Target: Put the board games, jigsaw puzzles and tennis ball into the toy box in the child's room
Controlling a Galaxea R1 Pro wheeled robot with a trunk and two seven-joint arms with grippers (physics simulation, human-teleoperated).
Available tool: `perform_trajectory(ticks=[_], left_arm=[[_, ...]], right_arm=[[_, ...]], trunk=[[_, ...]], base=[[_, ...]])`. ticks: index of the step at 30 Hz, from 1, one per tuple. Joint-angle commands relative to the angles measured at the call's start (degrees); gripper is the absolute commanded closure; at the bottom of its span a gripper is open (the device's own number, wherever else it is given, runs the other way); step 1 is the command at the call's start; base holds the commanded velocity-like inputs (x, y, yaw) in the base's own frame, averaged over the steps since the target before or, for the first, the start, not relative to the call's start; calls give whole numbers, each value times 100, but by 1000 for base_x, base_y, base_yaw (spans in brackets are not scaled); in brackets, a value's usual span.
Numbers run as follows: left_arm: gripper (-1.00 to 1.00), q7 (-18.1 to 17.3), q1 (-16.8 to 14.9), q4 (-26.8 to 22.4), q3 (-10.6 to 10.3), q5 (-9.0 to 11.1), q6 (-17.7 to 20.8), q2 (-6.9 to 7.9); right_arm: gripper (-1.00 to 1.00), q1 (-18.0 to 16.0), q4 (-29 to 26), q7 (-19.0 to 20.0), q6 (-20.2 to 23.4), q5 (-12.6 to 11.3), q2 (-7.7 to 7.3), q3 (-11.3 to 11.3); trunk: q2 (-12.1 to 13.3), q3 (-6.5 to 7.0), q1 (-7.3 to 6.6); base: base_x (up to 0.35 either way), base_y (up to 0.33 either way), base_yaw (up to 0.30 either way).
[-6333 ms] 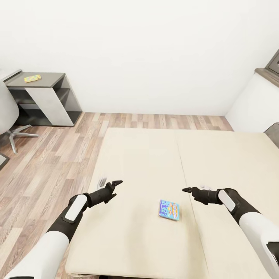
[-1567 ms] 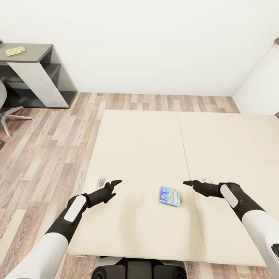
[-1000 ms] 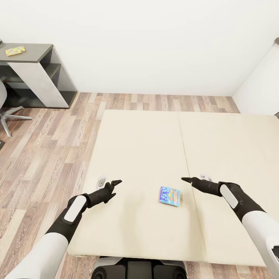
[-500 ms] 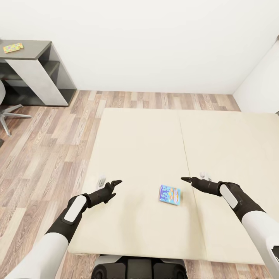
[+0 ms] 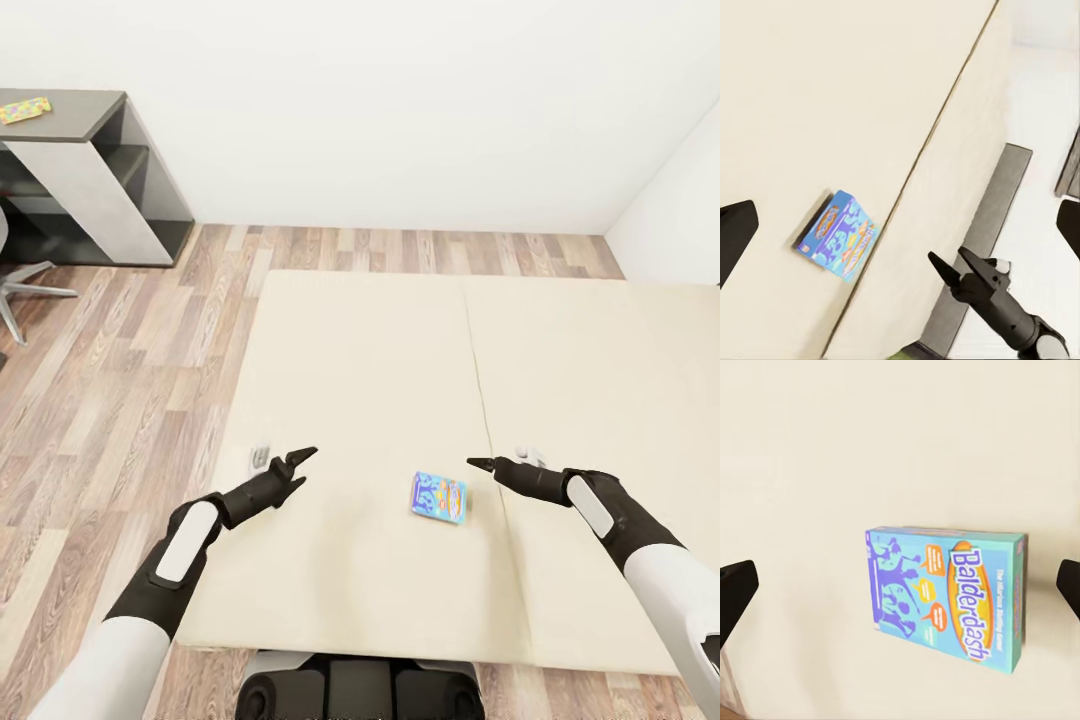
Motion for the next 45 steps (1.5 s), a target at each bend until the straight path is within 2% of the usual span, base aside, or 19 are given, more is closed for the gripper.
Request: perform_trajectory(ticks=[1,6,12,45], left_arm=[[-100,-10,0,-7,8,10,35,-1],[-100,-297,289,-682,14,-17,82,0],[-100,-382,389,-912,22,-49,98,1],[-100,-389,450,-1023,38,-75,98,12]], right_arm=[[-100,-3,-2,0,17,-28,-7,26],[-100,-3,-2,0,19,-28,-3,27],[-100,-3,-2,0,19,-28,-2,27],[-100,-3,-1,-8,34,-36,15,27]], trunk=[[-9,-16,3],[-9,-62,3],[-9,-111,3],[-9,-331,3]], base=[[0,0,0],[0,0,0],[0,0,0],[0,0,0]])
